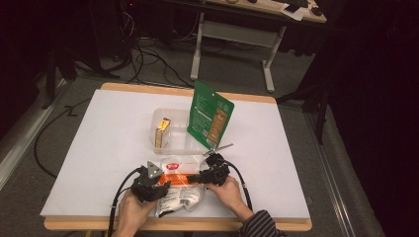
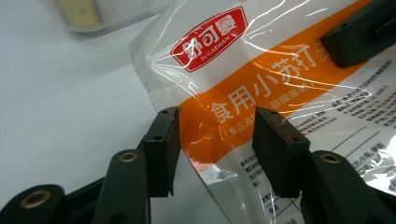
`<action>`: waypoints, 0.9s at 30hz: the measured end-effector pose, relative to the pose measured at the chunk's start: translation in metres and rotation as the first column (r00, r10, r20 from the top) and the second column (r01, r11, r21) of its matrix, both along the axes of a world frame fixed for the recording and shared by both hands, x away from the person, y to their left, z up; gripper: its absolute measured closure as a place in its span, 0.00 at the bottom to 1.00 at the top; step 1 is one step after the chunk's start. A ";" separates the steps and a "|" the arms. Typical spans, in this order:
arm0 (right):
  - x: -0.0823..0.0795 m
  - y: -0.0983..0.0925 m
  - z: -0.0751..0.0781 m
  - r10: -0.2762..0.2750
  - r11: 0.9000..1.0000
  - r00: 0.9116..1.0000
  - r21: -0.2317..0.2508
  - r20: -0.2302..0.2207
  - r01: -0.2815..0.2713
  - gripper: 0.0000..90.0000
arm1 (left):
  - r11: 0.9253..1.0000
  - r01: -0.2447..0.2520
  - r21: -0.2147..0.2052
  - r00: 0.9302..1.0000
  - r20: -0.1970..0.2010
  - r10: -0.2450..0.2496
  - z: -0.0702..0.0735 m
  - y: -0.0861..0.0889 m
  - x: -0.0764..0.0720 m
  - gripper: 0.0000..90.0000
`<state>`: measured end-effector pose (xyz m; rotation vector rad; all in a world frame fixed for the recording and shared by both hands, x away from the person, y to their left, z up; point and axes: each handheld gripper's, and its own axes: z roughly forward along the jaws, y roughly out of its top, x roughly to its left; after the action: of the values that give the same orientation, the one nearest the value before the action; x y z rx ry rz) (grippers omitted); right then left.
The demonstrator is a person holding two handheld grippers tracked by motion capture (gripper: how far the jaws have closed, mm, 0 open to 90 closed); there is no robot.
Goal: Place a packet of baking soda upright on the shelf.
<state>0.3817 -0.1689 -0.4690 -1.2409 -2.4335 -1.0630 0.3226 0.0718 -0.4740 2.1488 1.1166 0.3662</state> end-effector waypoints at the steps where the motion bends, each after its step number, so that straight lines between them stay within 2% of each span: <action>1: 0.000 -0.001 0.001 0.008 1.000 1.000 0.005 0.005 -0.008 0.85 | 1.000 0.000 -0.001 1.000 -0.003 0.000 0.000 0.000 0.000 0.57; 2: 0.000 -0.002 0.002 0.015 1.000 1.000 0.007 0.005 -0.015 0.89 | 1.000 0.002 -0.004 1.000 -0.005 -0.002 0.000 0.000 0.000 0.56; 8: -0.003 -0.003 0.006 0.052 0.998 0.998 -0.020 0.041 -0.051 0.91 | 0.999 0.002 -0.039 1.000 -0.031 -0.004 0.002 0.004 0.003 0.49; 10: -0.005 -0.004 0.008 0.062 0.998 0.997 -0.019 0.054 -0.061 0.94 | 0.998 -0.002 -0.065 0.999 -0.041 0.000 0.002 0.007 0.003 0.44; 12: -0.007 -0.006 0.012 0.076 0.997 0.994 -0.010 0.081 -0.075 0.98 | 0.995 0.015 -0.099 0.999 -0.049 -0.020 0.003 0.010 0.002 0.39; 15: -0.010 -0.009 0.022 0.100 0.995 0.988 -0.006 0.119 -0.100 0.99 | 0.991 0.037 -0.131 0.998 -0.042 -0.043 0.007 0.013 0.000 0.35; 22: -0.017 -0.009 0.044 0.148 0.989 0.971 0.000 0.190 -0.151 1.00 | 0.976 0.063 -0.208 0.997 -0.039 -0.072 0.014 0.020 0.001 0.28; 27: -0.021 -0.009 0.058 0.177 0.983 0.957 0.011 0.232 -0.184 1.00 | 0.961 0.097 -0.260 0.994 -0.017 -0.105 0.021 0.025 0.000 0.26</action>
<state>0.3611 -0.1781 -0.4106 -0.9073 -2.6258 -1.2475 0.3227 0.0969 -0.4535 1.9749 1.0062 0.1317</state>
